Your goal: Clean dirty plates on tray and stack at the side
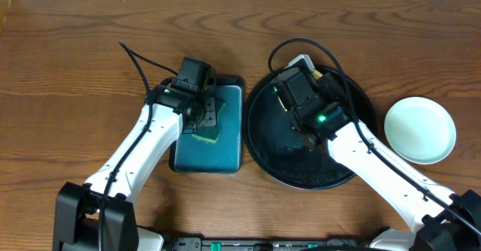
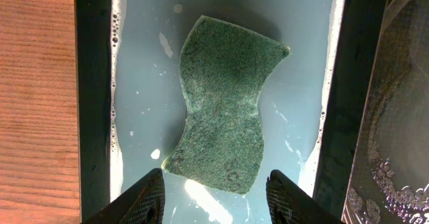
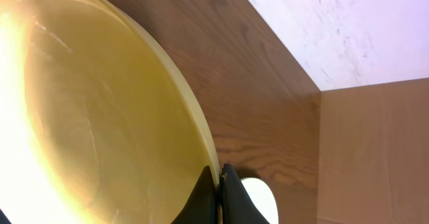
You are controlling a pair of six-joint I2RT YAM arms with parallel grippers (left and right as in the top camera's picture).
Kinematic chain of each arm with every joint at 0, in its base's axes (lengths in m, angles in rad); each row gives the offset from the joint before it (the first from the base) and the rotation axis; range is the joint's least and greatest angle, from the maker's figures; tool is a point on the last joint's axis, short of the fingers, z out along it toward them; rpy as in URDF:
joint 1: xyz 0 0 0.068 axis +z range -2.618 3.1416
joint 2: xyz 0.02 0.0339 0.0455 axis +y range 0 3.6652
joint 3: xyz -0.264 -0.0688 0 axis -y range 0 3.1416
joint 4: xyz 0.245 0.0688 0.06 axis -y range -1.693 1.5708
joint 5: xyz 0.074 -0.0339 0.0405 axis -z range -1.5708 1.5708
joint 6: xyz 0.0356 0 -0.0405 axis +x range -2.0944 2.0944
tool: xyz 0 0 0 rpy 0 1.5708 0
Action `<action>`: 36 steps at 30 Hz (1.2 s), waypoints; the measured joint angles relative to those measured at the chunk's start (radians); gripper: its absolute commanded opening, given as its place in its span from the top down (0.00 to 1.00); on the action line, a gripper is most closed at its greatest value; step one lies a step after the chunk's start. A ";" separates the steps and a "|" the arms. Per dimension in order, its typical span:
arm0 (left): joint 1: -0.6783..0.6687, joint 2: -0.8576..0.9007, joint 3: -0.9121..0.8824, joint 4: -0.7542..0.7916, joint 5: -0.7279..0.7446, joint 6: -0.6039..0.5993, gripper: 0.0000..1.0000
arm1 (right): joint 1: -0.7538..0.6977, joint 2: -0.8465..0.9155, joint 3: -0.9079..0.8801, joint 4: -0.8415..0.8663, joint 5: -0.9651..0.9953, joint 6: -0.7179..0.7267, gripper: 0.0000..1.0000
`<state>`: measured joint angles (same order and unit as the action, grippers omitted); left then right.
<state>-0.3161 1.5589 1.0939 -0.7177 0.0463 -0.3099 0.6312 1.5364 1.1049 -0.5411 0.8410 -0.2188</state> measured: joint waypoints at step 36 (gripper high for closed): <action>0.000 0.000 0.000 0.000 0.000 0.000 0.50 | 0.009 0.000 0.000 0.215 0.071 -0.616 0.99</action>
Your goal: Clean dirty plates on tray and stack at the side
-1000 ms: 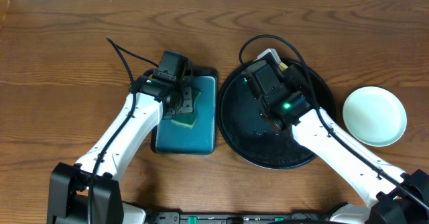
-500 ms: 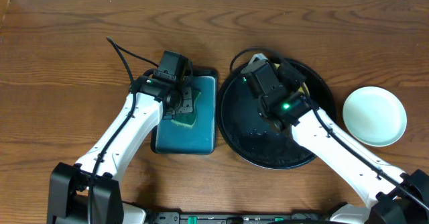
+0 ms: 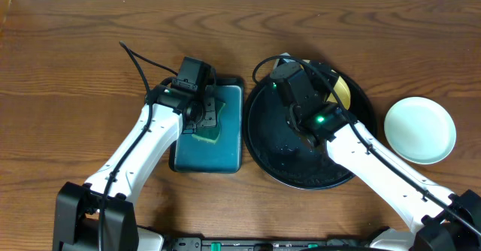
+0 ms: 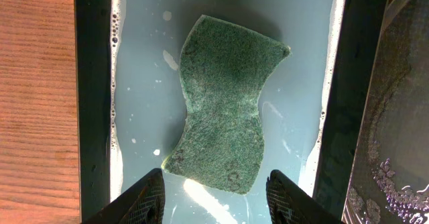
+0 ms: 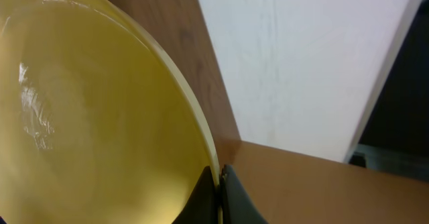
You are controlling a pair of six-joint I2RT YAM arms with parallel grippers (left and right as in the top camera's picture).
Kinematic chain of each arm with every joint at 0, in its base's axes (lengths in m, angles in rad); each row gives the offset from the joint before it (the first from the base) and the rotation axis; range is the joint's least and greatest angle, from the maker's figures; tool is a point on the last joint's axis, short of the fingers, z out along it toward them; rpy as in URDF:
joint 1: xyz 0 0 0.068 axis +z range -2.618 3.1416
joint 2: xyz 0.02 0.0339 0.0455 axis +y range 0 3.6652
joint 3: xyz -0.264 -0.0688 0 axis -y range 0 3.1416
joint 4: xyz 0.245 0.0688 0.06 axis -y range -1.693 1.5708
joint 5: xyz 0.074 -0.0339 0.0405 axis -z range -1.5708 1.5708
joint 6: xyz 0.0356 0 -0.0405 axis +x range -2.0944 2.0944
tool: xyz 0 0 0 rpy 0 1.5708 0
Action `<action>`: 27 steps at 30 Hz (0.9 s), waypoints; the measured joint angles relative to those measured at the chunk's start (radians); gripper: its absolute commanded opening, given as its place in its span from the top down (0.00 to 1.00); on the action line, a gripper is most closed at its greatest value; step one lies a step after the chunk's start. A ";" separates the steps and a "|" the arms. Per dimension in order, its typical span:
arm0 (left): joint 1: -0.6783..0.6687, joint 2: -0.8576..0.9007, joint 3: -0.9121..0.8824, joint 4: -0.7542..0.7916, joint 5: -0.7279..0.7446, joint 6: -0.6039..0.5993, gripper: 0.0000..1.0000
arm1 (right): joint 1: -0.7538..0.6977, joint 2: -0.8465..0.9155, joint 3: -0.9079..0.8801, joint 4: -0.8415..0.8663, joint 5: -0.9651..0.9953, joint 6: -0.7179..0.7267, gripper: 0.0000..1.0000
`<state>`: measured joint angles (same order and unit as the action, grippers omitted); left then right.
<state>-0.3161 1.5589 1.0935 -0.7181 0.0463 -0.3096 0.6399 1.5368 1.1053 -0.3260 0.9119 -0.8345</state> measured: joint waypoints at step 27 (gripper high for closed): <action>0.000 0.000 -0.001 0.000 0.000 0.000 0.50 | -0.002 0.002 0.006 0.039 0.080 0.124 0.99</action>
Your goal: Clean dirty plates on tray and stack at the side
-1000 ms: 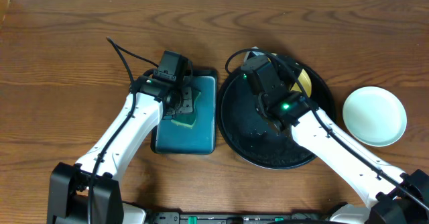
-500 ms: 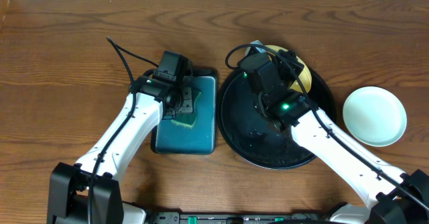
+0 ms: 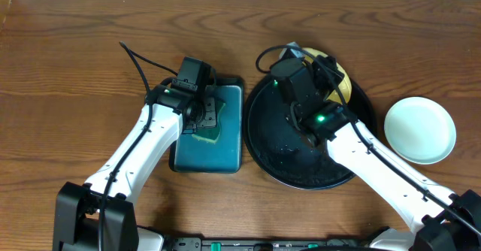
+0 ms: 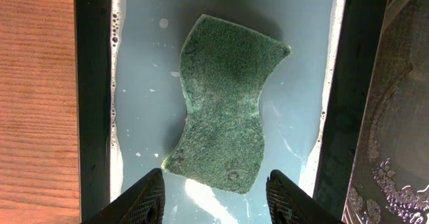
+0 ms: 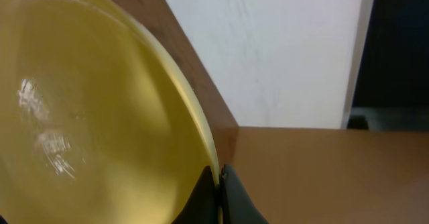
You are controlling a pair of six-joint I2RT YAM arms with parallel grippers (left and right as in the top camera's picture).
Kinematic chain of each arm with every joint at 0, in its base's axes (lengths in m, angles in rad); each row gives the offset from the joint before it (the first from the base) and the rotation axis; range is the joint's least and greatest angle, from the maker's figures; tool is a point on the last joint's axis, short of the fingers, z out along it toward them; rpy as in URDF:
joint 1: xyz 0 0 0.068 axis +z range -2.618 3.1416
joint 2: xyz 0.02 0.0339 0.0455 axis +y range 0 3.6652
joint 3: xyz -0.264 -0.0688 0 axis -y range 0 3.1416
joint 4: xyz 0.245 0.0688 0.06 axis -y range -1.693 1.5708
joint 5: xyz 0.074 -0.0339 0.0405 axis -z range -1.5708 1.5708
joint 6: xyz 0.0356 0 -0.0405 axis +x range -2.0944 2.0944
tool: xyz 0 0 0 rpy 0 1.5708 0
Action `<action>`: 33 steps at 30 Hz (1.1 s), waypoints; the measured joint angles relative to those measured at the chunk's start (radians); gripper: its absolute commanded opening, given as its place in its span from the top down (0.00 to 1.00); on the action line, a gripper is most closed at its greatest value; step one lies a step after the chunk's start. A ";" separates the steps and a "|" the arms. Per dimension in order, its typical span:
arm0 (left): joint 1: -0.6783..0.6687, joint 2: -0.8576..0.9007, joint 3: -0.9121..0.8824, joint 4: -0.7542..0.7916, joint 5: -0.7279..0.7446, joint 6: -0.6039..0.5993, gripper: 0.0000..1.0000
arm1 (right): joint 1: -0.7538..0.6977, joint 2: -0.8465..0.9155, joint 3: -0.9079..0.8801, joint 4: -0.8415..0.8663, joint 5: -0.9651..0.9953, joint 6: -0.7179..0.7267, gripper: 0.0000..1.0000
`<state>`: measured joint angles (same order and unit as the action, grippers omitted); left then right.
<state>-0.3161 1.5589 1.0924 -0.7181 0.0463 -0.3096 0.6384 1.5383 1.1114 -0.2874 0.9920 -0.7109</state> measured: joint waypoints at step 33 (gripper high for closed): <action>0.000 0.000 0.000 0.000 0.000 0.000 0.50 | -0.139 0.000 0.000 -0.268 -0.291 0.780 0.99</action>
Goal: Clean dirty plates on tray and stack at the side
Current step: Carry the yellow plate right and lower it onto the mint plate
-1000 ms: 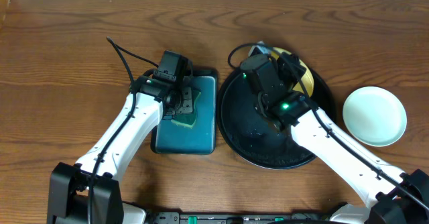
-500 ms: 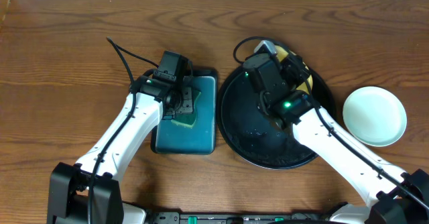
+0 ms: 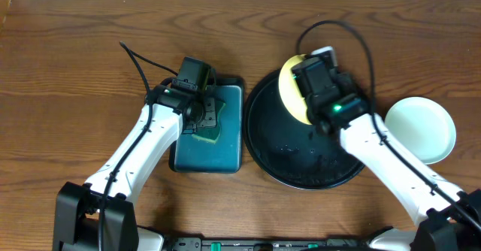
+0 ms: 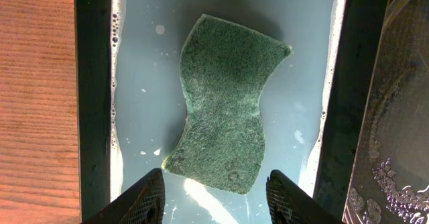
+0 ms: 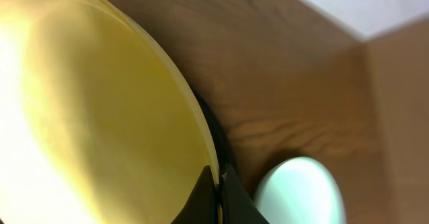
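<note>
My right gripper (image 5: 220, 178) is shut on the rim of a yellow plate (image 3: 294, 93), which hangs over the far part of the round black tray (image 3: 301, 157); the plate (image 5: 94, 117) fills the right wrist view. A pale green plate (image 3: 421, 129) lies on the table right of the tray, also seen as a pale plate (image 5: 298, 190) past the fingers. My left gripper (image 4: 214, 200) stands open above a green sponge (image 4: 224, 103) that lies in the soapy water of the dark rectangular basin (image 3: 229, 161).
The wooden table (image 3: 68, 93) stretches to the left and in front. Black cables loop behind both arms. The wet tray's rim (image 4: 395, 117) shows just right of the basin.
The right arm has swung toward the right with the yellow plate, which now faces more upward over the tray's far edge. The left gripper and sponge are unchanged.
The right gripper held the yellow plate by its rim throughout, first mostly hidden under the arm, then tilted up at the tray's far side, now turned toward the pale green plate. The left gripper stayed open over the sponge in the basin.
</note>
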You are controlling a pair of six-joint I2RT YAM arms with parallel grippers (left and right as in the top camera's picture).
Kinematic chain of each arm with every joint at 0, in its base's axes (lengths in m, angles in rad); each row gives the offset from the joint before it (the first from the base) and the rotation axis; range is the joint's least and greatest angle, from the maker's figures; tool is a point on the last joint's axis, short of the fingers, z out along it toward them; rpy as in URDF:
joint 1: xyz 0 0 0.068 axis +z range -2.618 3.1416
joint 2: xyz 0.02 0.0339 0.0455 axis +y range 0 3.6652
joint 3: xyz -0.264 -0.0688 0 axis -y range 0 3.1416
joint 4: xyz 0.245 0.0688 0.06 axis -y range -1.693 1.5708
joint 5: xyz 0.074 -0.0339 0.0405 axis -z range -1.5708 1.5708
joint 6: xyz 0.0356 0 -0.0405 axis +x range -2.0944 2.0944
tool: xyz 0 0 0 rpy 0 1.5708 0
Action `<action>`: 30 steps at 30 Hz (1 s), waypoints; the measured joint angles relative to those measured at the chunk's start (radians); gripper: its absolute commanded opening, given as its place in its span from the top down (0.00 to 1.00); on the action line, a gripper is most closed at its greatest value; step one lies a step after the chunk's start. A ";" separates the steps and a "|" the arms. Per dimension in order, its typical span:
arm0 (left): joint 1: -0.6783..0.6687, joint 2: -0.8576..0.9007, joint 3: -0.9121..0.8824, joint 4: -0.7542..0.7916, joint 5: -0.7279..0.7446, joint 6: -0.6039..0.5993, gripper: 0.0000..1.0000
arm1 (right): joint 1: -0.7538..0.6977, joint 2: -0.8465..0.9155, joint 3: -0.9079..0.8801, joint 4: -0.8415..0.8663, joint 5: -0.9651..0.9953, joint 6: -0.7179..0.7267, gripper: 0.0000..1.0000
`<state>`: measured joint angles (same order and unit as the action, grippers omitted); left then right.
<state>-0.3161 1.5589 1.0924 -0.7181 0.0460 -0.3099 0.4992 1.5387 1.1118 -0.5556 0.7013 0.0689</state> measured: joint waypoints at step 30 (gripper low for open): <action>0.000 0.000 -0.004 0.000 0.000 0.000 0.50 | -1.104 0.000 -0.002 -0.284 -0.793 0.368 0.99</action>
<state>-0.3161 1.5589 1.0885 -0.7181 0.0460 -0.3099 -0.6048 1.5387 1.1103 -0.8398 -0.0921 0.4370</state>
